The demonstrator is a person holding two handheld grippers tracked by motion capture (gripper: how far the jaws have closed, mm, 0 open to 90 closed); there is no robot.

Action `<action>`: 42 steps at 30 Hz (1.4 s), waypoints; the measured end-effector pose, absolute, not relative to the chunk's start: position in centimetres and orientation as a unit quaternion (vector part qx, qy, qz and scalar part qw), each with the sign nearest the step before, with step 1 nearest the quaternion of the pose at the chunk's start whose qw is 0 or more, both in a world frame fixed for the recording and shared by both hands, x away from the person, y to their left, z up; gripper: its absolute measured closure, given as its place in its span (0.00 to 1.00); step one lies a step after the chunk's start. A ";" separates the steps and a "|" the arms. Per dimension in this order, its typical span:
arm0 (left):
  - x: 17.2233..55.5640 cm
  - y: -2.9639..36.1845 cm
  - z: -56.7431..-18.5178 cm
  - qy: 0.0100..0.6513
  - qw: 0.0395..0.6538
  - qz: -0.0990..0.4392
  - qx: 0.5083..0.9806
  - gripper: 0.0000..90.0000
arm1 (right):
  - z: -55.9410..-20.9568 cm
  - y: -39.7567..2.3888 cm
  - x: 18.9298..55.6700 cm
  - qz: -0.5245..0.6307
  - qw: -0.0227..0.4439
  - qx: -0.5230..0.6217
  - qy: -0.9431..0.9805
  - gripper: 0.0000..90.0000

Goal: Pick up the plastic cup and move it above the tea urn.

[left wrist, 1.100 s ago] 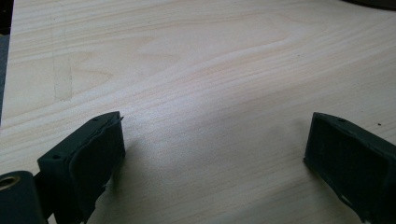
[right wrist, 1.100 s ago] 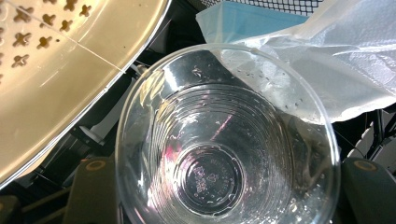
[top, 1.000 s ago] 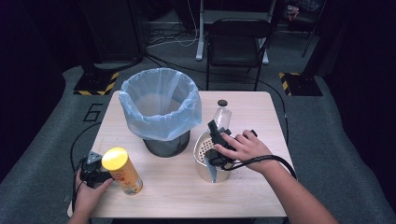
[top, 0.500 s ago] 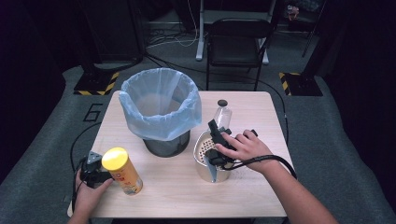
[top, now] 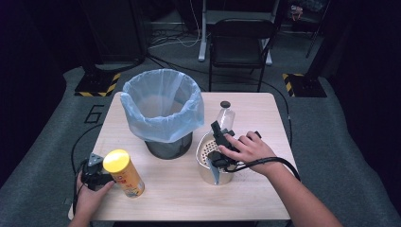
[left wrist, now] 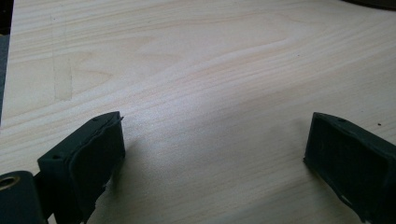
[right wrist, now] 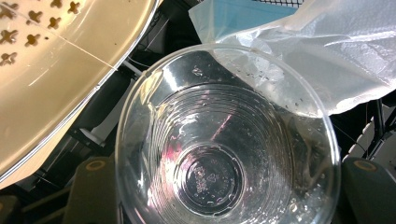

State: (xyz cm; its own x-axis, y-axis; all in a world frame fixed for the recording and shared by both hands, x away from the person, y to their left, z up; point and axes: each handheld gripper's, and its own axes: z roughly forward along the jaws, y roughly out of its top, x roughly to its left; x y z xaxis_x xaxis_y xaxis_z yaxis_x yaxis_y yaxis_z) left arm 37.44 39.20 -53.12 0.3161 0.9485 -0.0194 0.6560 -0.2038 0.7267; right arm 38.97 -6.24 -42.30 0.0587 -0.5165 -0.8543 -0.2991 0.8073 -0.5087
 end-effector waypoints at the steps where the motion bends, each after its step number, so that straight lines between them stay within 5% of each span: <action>1: 37.4 39.2 -53.1 0.540 0.326 0.224 0.743 0.05 | -42.3 -6.2 39.0 -0.083 0.664 -0.300 0.680 0.39; 17: 37.4 39.2 -53.1 0.540 0.326 0.224 0.743 0.05 | -40.8 -5.8 38.8 -0.105 0.655 -0.311 0.681 0.39; 29: 37.4 39.2 -53.1 0.540 0.326 0.224 0.743 0.05 | -39.1 -6.4 37.7 0.161 0.727 -0.103 0.659 0.38; 39: 37.4 39.2 -53.1 0.540 0.326 0.224 0.743 0.05 | -36.5 -8.2 38.2 0.442 0.589 0.148 0.660 0.38; 40: 37.4 39.2 -53.1 0.540 0.326 0.224 0.743 0.05 | -36.1 -8.8 38.6 0.499 0.532 0.197 0.655 0.38; 42: 37.4 39.2 -53.1 0.540 0.326 0.224 0.743 0.05 | -35.9 -9.2 39.1 0.537 0.490 0.233 0.646 0.38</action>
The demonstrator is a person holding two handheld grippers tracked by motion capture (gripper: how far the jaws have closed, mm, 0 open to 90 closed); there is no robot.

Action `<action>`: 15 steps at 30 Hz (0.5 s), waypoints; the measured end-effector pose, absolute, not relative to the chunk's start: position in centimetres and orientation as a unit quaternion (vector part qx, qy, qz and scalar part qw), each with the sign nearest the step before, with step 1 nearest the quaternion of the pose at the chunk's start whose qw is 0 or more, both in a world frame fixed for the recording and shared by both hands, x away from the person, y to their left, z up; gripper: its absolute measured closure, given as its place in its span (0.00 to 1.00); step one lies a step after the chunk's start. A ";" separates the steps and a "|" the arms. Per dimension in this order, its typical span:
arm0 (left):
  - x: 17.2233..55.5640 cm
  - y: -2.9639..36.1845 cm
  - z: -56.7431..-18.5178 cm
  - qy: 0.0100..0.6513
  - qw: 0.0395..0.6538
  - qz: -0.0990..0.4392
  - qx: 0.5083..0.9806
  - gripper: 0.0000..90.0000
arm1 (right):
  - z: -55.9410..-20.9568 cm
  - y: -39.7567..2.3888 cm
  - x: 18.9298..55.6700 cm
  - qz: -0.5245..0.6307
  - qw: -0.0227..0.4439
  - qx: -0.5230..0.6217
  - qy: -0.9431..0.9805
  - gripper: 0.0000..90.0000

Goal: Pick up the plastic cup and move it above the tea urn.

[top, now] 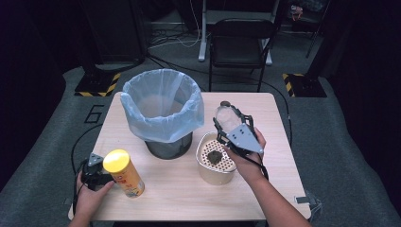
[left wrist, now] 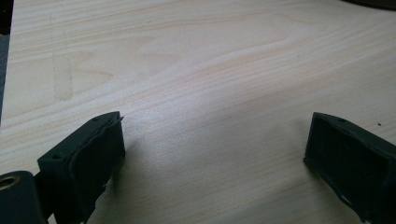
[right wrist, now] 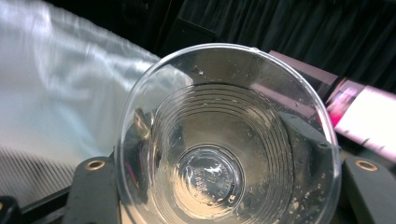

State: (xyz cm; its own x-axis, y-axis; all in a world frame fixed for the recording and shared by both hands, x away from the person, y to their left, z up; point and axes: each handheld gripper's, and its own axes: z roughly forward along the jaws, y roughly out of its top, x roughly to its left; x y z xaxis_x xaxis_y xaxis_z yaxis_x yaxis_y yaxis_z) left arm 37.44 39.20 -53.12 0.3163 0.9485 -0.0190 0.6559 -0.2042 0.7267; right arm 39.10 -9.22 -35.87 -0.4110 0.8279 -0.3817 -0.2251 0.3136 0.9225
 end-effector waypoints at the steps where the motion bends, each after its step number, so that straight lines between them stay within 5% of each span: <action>1: 37.4 39.2 -53.1 0.540 0.326 0.224 0.743 0.05 | -35.8 -9.4 39.4 0.562 0.462 0.252 0.639 0.38; 11: 37.4 39.2 -53.1 0.540 0.326 0.224 0.743 0.05 | -34.7 -10.9 41.2 0.673 0.244 0.347 0.606 0.38; 15: 37.4 39.2 -53.1 0.540 0.326 0.224 0.743 0.05 | -34.3 -11.1 41.5 0.670 0.225 0.354 0.613 0.39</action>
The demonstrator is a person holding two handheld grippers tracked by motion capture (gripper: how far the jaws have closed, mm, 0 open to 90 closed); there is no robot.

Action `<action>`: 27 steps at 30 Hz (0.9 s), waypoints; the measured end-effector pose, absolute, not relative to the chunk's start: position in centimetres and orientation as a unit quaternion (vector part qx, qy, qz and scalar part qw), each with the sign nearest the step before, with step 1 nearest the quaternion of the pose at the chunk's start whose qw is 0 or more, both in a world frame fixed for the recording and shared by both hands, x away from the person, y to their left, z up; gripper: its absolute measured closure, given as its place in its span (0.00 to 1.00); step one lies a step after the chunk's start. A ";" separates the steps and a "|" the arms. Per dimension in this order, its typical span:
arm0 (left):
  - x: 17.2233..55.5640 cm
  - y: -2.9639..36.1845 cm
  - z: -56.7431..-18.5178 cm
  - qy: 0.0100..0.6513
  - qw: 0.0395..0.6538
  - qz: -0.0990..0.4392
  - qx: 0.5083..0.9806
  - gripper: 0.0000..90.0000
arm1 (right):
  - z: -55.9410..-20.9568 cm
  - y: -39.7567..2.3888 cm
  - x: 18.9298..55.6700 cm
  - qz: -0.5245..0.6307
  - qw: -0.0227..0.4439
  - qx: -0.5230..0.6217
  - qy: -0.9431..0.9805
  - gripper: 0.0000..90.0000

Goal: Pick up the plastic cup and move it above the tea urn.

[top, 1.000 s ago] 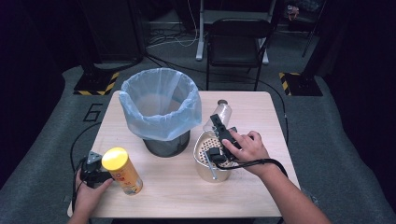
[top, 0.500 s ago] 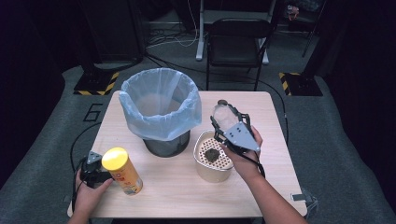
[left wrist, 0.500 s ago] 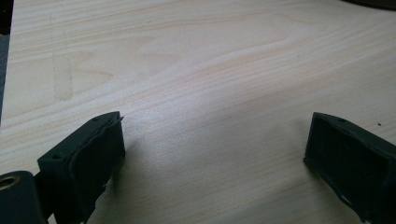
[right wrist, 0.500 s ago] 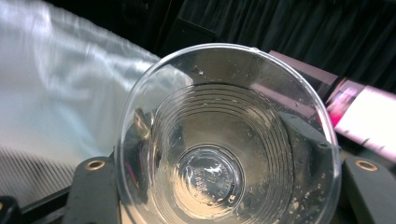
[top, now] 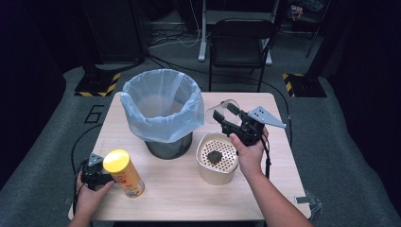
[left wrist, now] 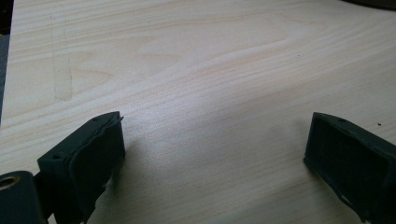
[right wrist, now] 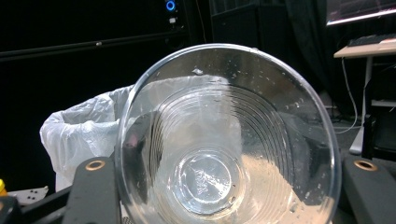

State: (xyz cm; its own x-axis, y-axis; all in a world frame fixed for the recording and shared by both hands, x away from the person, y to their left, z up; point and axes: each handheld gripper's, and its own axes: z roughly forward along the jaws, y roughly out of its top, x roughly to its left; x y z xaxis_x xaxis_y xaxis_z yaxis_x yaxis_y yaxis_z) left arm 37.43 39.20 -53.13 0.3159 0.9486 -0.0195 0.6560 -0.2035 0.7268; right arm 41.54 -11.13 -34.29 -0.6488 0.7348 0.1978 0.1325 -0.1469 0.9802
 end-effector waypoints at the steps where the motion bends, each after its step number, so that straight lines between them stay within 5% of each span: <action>1: 37.4 39.2 -53.1 0.540 0.326 0.224 0.743 0.05 | -34.2 -11.2 41.7 0.668 0.219 0.356 0.616 0.39; 27: 37.4 39.2 -53.1 0.540 0.326 0.224 0.743 0.05 | -28.2 -9.7 41.9 0.644 0.240 0.300 0.661 0.39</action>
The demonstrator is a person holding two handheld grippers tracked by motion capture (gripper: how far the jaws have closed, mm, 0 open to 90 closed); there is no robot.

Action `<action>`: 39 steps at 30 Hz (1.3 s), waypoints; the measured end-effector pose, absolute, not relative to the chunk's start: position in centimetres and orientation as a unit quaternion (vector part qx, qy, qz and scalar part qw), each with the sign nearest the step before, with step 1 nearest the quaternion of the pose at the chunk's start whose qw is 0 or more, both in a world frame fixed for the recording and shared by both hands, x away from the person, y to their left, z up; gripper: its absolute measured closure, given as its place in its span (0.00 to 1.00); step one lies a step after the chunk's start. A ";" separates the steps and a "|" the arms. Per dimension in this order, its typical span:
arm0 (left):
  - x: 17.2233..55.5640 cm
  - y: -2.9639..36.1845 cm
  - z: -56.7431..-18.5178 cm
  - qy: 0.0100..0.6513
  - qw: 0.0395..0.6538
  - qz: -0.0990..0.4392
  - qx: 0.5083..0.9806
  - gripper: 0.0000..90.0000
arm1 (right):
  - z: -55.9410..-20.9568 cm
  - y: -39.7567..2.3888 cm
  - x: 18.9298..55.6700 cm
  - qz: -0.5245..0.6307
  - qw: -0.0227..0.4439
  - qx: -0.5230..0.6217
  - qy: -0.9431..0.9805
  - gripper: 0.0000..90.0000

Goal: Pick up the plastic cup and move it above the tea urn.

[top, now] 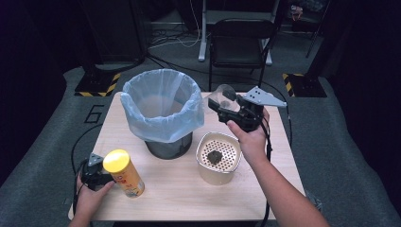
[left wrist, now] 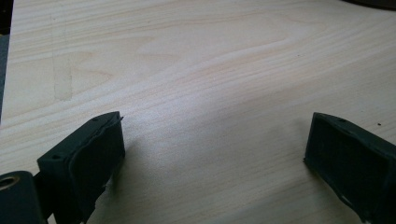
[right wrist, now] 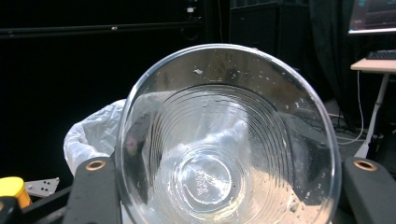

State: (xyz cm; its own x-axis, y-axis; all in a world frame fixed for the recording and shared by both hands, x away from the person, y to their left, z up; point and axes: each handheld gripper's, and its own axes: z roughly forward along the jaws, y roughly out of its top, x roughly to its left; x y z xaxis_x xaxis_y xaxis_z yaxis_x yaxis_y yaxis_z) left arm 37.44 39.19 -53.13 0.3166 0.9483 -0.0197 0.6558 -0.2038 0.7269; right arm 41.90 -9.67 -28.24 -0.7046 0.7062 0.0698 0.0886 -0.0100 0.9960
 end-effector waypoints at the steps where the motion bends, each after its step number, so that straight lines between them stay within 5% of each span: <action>1: 37.4 39.2 -53.1 0.540 0.326 0.224 0.743 0.05 | -28.0 -9.5 41.9 0.642 0.244 0.295 0.664 0.38; 18: 37.4 39.2 -53.1 0.540 0.326 0.223 0.743 0.05 | -24.7 -4.5 44.5 0.627 0.259 0.252 0.690 0.38; 39: 37.4 39.2 -53.1 0.539 0.327 0.222 0.744 0.05 | -25.2 1.7 48.0 0.600 0.261 0.254 0.712 0.37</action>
State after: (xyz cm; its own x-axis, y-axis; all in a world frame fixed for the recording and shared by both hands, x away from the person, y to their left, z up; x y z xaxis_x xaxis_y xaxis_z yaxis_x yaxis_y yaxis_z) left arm 37.44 39.21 -53.12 0.3191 0.9475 -0.0219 0.6572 -0.2047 0.7254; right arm 48.00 1.66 -25.19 -0.7352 0.6746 -0.0662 0.0486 0.1499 0.9875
